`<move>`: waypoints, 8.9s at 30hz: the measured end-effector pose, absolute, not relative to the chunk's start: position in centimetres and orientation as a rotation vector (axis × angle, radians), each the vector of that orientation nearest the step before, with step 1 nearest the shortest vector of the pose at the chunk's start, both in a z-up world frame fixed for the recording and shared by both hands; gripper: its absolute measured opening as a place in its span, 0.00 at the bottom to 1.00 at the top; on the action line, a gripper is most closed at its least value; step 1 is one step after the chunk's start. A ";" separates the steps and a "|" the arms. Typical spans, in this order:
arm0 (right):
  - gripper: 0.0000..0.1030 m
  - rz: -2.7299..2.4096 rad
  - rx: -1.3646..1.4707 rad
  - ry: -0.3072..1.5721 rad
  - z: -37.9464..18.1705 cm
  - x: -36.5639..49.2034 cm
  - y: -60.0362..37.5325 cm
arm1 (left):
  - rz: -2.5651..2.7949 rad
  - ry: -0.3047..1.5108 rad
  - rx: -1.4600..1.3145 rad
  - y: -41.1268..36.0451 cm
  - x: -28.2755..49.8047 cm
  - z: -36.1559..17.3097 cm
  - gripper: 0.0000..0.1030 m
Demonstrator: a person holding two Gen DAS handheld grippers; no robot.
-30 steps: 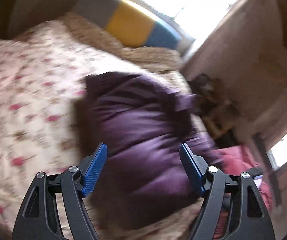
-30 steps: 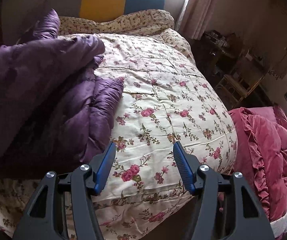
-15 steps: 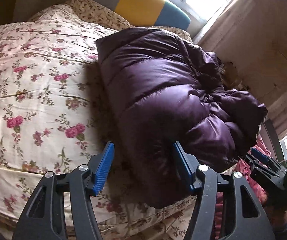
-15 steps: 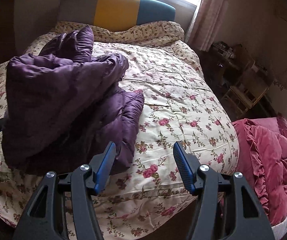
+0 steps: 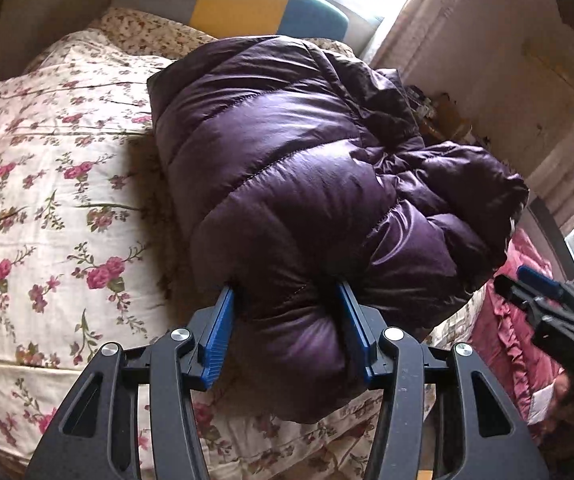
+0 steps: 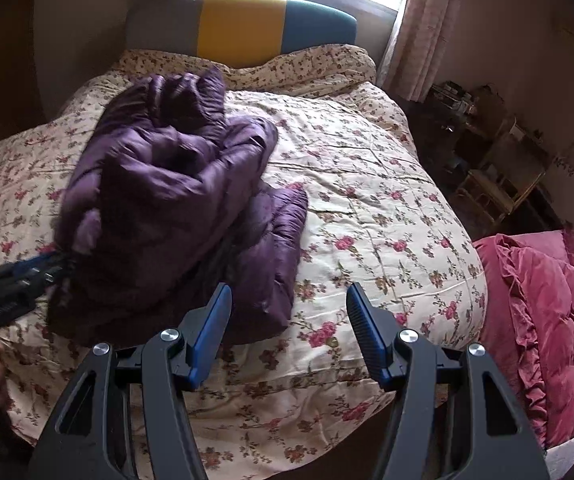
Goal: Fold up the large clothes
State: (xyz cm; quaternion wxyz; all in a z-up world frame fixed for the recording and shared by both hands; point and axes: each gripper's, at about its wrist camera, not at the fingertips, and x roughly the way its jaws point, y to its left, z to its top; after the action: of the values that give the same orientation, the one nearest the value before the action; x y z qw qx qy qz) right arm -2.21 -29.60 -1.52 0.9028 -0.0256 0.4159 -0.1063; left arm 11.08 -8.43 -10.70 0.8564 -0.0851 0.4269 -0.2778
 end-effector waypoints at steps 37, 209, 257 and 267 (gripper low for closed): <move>0.07 -0.144 -0.098 0.965 -4.4 1.8 -25.3 | -0.696 0.876 -0.045 -8.8 11.5 -10.7 0.49; 0.78 -0.254 0.319 0.907 -9.5 12.4 -35.9 | -0.703 1.001 -0.269 -12.0 27.1 -12.8 0.86; 0.23 0.242 0.005 0.823 -7.4 14.3 -5.0 | -0.384 0.808 -0.415 17.4 19.5 -9.2 0.40; 0.31 0.268 0.016 0.806 -11.0 15.2 -5.9 | -0.217 0.815 -0.414 16.7 19.0 -12.3 0.62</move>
State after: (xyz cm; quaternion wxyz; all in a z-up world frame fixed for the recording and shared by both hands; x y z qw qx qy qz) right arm 15.21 -5.92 -11.01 0.9112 0.0078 0.3908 0.1300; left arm 19.02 16.72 -12.32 0.8918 -0.1994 0.3925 -0.1046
